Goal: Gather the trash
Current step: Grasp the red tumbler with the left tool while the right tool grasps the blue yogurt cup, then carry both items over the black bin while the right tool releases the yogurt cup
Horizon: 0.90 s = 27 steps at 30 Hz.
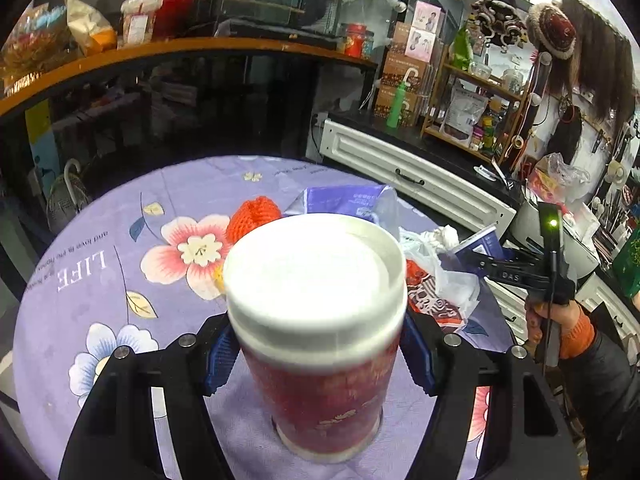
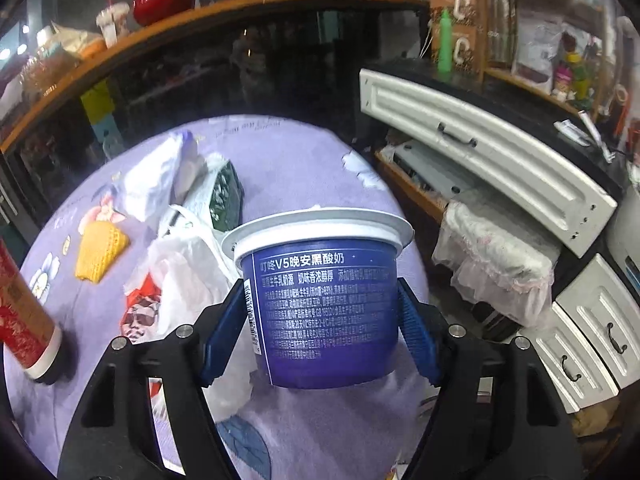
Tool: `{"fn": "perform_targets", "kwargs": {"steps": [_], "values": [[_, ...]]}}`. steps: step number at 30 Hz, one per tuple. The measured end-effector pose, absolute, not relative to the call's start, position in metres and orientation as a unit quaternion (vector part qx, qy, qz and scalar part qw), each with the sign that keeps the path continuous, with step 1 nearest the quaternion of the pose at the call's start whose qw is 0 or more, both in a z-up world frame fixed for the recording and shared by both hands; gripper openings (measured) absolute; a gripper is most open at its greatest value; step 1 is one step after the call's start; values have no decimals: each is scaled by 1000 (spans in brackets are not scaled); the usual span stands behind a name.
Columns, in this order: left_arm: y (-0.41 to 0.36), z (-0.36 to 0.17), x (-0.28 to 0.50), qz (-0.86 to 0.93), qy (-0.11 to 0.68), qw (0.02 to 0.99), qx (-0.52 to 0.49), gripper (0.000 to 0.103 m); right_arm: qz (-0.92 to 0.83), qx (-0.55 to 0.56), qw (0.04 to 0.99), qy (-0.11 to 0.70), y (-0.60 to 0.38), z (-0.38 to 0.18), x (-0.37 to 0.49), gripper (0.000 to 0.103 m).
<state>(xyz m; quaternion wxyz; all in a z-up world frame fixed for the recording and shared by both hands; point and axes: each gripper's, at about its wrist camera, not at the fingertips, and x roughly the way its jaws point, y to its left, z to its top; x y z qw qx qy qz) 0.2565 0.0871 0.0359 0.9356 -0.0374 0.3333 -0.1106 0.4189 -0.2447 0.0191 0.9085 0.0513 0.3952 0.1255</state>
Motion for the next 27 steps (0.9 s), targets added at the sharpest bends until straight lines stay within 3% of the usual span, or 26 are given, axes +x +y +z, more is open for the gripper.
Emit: {"fn": "perform_targets", "kwargs": {"steps": [15,27], "values": [[22,57,226,-166,296,940,-34,68,118,70,928,346,-304,34,291,72],[-88,57,205,-276,292,915,-16,68,38,110,901,418,-373,-44,218,72]]}}
